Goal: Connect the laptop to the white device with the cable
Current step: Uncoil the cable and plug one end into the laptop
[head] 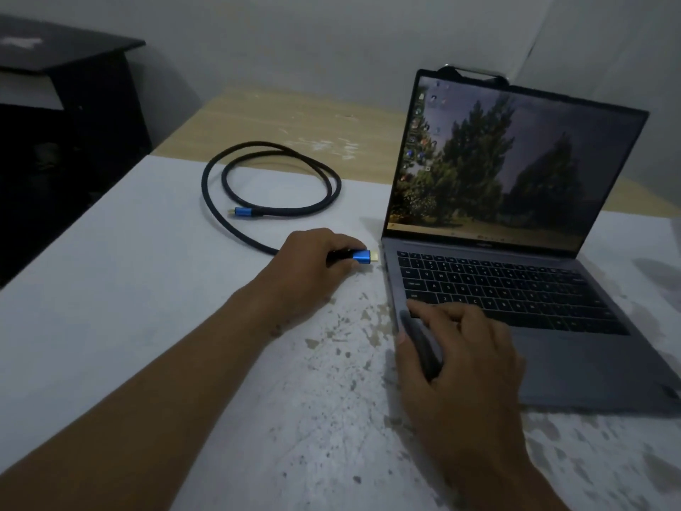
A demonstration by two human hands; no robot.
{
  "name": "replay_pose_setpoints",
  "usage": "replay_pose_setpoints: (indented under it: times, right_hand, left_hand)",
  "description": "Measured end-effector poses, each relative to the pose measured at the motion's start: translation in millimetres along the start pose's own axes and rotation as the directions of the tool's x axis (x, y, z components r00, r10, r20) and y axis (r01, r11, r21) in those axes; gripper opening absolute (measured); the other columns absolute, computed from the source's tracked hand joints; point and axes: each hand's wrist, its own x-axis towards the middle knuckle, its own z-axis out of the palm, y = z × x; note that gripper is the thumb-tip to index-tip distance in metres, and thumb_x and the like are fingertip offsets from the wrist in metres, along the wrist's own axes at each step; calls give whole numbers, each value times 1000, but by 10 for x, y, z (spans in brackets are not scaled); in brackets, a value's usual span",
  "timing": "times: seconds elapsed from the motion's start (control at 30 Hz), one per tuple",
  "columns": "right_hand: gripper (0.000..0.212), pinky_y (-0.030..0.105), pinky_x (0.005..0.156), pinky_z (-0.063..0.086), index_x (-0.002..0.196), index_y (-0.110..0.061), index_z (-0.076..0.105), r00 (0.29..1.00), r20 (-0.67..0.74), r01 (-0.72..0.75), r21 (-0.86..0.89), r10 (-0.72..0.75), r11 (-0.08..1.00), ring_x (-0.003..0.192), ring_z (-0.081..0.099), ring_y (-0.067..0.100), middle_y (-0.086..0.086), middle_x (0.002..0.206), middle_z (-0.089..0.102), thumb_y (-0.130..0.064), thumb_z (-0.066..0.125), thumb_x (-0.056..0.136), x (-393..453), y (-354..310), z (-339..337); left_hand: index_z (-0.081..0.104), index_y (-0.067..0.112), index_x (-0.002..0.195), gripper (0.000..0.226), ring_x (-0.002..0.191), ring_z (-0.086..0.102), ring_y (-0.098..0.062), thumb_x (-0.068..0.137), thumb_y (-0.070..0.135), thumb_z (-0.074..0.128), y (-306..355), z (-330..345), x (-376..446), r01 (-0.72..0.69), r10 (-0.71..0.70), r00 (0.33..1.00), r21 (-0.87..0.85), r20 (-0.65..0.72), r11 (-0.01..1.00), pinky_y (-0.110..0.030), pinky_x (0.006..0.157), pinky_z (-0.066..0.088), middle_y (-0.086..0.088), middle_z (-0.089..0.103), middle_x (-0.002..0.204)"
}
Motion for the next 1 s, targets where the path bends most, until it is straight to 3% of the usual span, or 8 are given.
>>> replay_pose_setpoints:
  times: [0.17,0.37,0.53,0.73,1.0]
  right_hand:
    - [51,41,95,30,131,-44,53,999,45,-18,-49,20,999,125,32,14,-14,131,46,-56,46,83,6,2,23]
    - [54,40,100,24,132,-45,53,996,83,-13,-61,18,998,133,30,14,-17,140,42,-60,38,82,9,40,45]
    - [54,38,98,21,131,-45,54,997,77,-7,-54,11,999,134,27,13,-17,142,42,-60,38,81,26,66,63]
    - [53,43,100,26,129,-45,57,998,67,3,-48,0,999,133,30,13,-17,140,46,-59,40,80,19,57,65]
    - [52,38,99,21,129,-45,56,997,74,4,-61,1,998,133,30,14,-17,140,46,-57,43,80,22,78,84]
  left_hand:
    - [70,27,128,33,104,63,-8,95,20,69,21,21,29,-35,35,999,-14,14,999,-22,97,48,5,72,114]
    - [71,31,126,30,96,61,-5,98,24,65,35,66,35,-55,55,998,6,39,998,-24,87,48,11,68,103]
    - [72,32,125,29,97,63,-9,97,26,65,46,48,32,-55,54,997,12,52,998,-35,92,54,6,70,104]
    - [71,33,127,31,95,61,-6,97,29,65,64,40,31,-50,46,997,55,66,997,-28,87,52,9,67,102]
    - [73,30,122,27,91,60,-12,98,27,62,122,48,15,-110,103,993,114,64,987,-34,82,52,4,66,97]
